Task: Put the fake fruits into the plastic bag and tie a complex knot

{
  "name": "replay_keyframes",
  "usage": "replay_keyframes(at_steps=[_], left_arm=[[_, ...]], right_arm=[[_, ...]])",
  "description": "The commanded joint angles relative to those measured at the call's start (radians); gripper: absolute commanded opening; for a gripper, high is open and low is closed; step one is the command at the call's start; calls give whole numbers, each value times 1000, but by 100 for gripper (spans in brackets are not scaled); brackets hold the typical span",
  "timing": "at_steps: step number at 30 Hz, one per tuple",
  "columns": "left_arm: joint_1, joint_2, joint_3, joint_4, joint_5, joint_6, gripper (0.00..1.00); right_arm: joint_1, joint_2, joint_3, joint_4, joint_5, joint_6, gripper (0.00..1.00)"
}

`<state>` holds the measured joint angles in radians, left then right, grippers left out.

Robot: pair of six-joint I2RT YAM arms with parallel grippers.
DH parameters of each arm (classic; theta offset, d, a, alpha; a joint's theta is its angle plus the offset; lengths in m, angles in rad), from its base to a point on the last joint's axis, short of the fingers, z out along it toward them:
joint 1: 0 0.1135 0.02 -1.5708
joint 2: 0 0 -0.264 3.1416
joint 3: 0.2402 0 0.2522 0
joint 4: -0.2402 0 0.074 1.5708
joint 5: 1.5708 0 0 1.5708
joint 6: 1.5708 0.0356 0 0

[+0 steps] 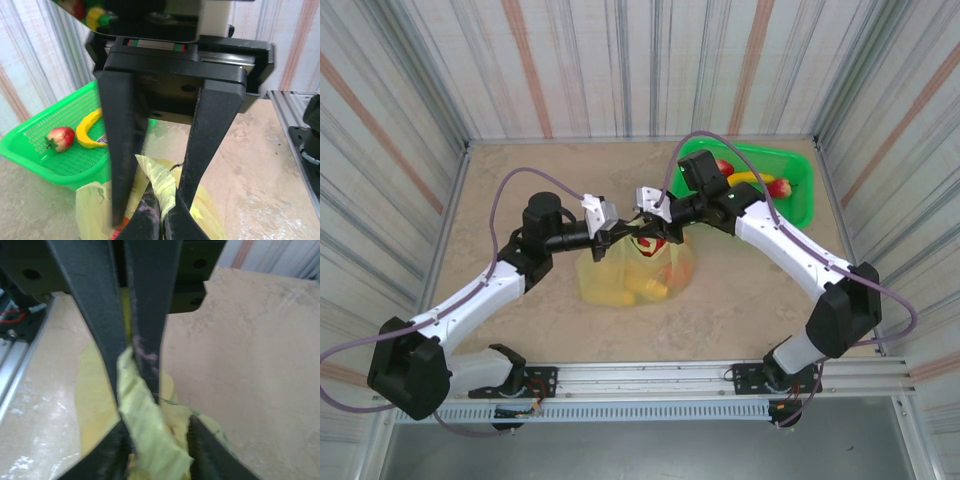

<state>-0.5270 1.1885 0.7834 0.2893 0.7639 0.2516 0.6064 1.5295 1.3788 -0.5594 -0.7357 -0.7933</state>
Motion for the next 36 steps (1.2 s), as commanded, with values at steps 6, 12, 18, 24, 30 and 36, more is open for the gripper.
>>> replay_keyframes(at_steps=[6, 12, 18, 24, 30, 36], left_arm=[[0, -31, 11, -16, 46, 23, 0], [-11, -59, 12, -47, 40, 20, 8], [-33, -81, 6, -74, 19, 45, 8], [-47, -118, -6, -94, -59, 67, 27], [-91, -187, 17, -203, -224, 127, 53], [-138, -236, 45, -290, -355, 105, 63]], right_arm=[[16, 11, 31, -33, 15, -73, 5], [56, -92, -173, 360, 313, -82, 3], [105, -120, -269, 580, 463, -144, 0], [110, -127, -276, 590, 446, -155, 0], [102, -136, -271, 571, 426, -154, 0], [92, -148, -290, 612, 423, -154, 0]])
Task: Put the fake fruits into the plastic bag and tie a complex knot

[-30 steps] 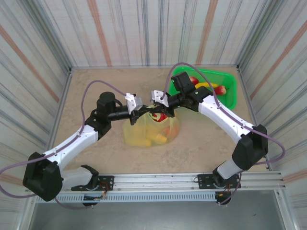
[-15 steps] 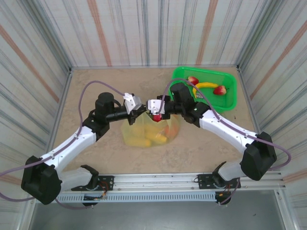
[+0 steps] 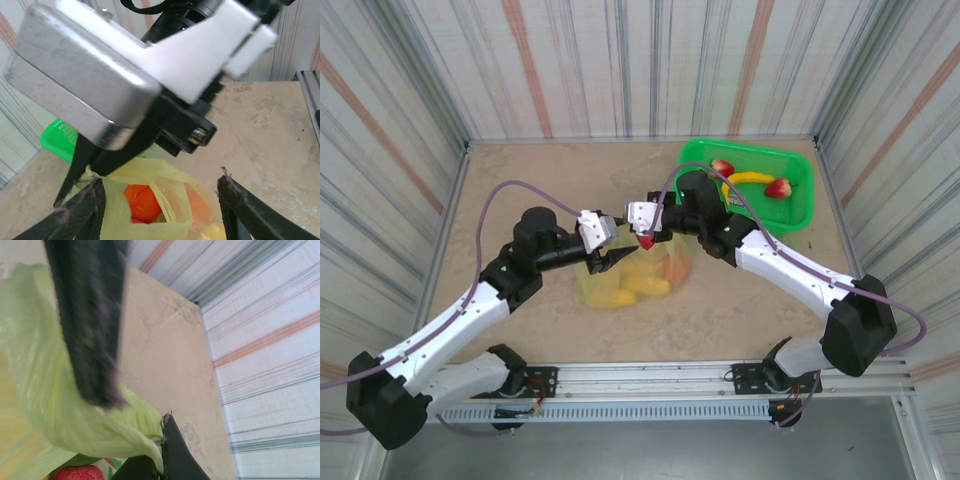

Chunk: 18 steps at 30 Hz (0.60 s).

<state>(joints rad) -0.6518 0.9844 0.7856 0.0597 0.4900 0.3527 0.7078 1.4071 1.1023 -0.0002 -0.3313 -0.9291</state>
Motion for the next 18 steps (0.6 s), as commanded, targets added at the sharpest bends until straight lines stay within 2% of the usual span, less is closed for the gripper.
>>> replay_keyframes(at_steps=[1, 3, 8, 12, 18], left_arm=[[-13, -40, 49, -76, -91, -9, 64], [-13, -69, 45, -90, -102, -44, 65], [-11, -171, 2, -62, -27, -133, 75], [-11, -205, 19, -96, 64, -170, 77], [-11, -238, 37, -111, 110, -205, 78]], right_arm=[[-10, -30, -18, 58, 21, -24, 0], [-12, -41, -36, 90, 29, -35, 0], [-4, -56, -75, 158, 59, -71, 0], [13, -63, -102, 215, 100, -120, 0], [49, -49, -177, 426, 186, -185, 0]])
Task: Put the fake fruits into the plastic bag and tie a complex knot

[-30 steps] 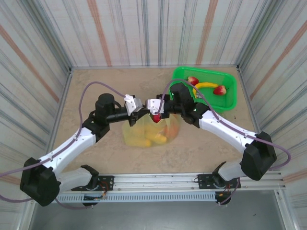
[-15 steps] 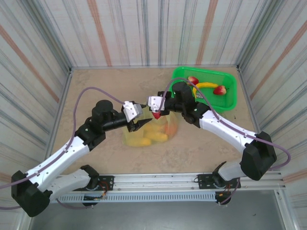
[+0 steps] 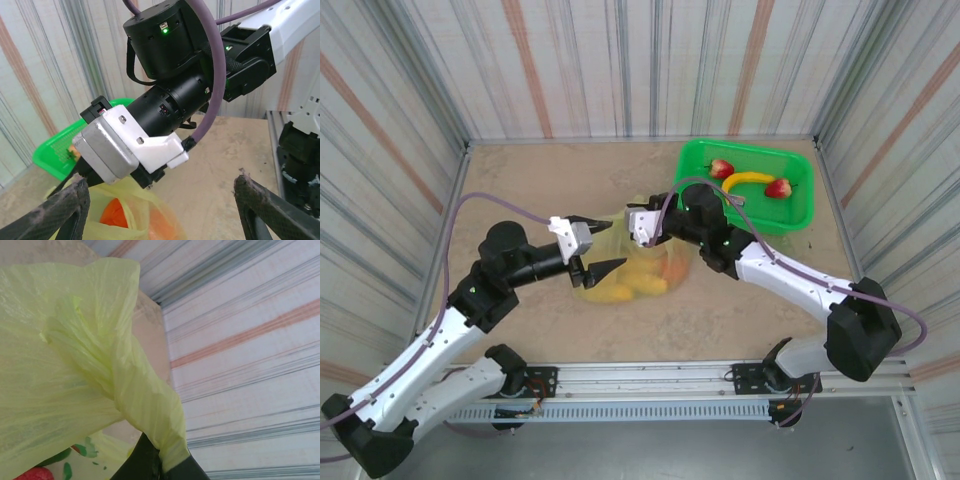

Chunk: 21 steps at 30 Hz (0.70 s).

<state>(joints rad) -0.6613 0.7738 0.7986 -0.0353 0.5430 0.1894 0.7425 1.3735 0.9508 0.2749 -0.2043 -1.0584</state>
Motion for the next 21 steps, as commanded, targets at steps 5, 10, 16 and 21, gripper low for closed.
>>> replay_keyframes(at_steps=[5, 10, 16, 21], left_arm=[[11, -60, 32, 6, 130, -86, 77], [47, -57, 82, -21, 100, -229, 76], [209, 37, 199, -165, 30, -476, 64], [297, 114, 220, -226, 5, -572, 62]], right_arm=[[39, -1, -75, 302, 109, -85, 0], [70, -1, -113, 341, 132, -133, 0], [142, 21, -147, 377, 231, -275, 0], [167, 32, -167, 417, 248, -256, 0]])
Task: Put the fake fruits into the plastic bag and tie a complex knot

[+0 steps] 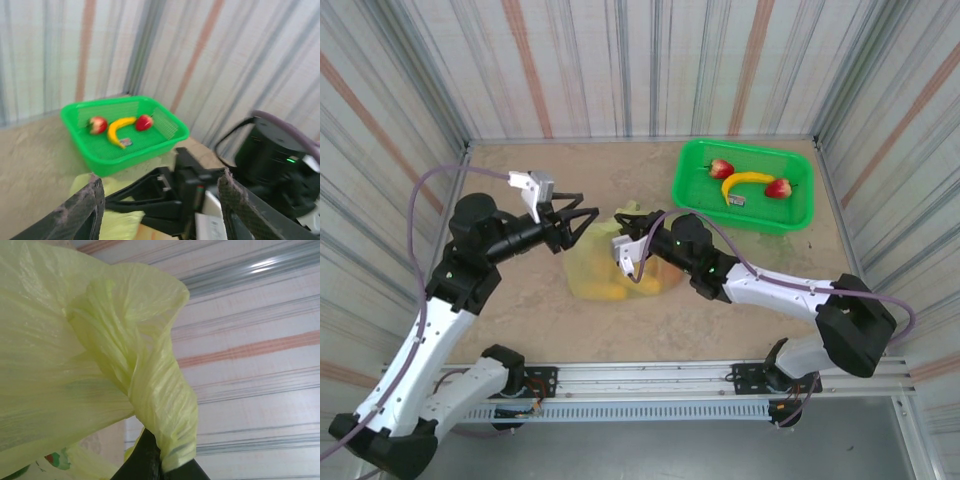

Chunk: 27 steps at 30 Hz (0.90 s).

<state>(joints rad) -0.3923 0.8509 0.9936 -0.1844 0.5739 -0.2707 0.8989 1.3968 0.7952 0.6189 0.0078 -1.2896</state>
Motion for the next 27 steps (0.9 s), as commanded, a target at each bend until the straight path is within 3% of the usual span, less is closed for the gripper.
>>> replay_keyframes(at_steps=[1, 7, 10, 12, 17, 22, 27], left_arm=[[30, 63, 37, -109, -33, -97, 61], [75, 126, 26, -334, -304, -50, 58], [150, 95, -86, -286, -273, -130, 47], [153, 95, -132, -254, -227, -157, 40], [138, 150, -188, -219, -104, -182, 37], [49, 163, -212, -191, -59, -169, 38], [-61, 177, -240, -151, -56, -194, 37]], right_arm=[[13, 9, -17, 84, 32, -4, 0], [8, 13, -28, 112, 4, 87, 0], [4, 17, -27, 122, -11, 109, 0], [-4, 17, -29, 133, -25, 133, 0], [-30, 6, -40, 152, -62, 188, 0], [-80, -39, -43, 32, -220, 259, 0], [-103, -50, -71, -8, -334, 203, 0]])
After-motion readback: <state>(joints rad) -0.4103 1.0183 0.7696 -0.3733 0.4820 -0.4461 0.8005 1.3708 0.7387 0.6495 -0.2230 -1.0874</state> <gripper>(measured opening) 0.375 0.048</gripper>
